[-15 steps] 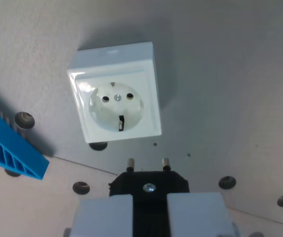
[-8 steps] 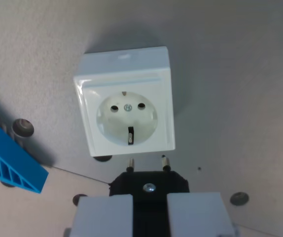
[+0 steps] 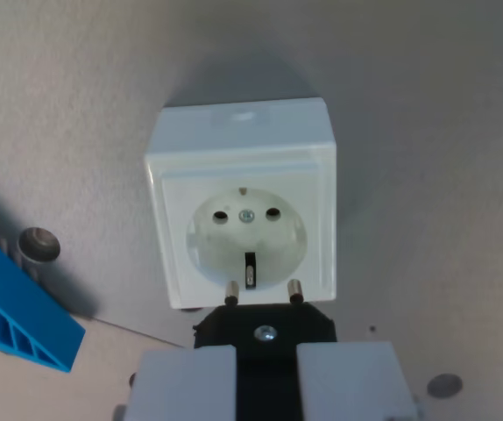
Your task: Move above the white socket
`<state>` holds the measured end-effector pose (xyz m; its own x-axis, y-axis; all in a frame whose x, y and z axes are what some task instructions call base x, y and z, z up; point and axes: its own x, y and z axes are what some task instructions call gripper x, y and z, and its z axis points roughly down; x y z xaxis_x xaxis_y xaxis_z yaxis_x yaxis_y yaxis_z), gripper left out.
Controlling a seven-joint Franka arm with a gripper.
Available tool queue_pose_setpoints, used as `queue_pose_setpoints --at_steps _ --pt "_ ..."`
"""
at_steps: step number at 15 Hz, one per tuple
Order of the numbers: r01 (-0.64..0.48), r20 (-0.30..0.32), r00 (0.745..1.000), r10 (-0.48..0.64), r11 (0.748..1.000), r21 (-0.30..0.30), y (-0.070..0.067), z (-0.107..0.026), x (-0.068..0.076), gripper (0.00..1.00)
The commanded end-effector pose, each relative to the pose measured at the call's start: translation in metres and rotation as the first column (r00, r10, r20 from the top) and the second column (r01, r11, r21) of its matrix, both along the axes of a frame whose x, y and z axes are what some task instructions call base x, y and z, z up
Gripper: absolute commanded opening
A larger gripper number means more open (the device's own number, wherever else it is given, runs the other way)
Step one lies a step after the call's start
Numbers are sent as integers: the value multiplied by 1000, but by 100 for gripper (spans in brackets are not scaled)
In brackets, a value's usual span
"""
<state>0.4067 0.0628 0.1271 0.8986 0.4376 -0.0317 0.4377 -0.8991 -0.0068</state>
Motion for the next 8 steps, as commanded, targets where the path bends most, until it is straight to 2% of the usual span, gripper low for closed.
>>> queue_pose_setpoints --at_steps 1,8 --pt "-43 114 993 40 999 20 2 -10 -6 0" --pt "-39 120 992 36 999 20 4 -17 -10 0"
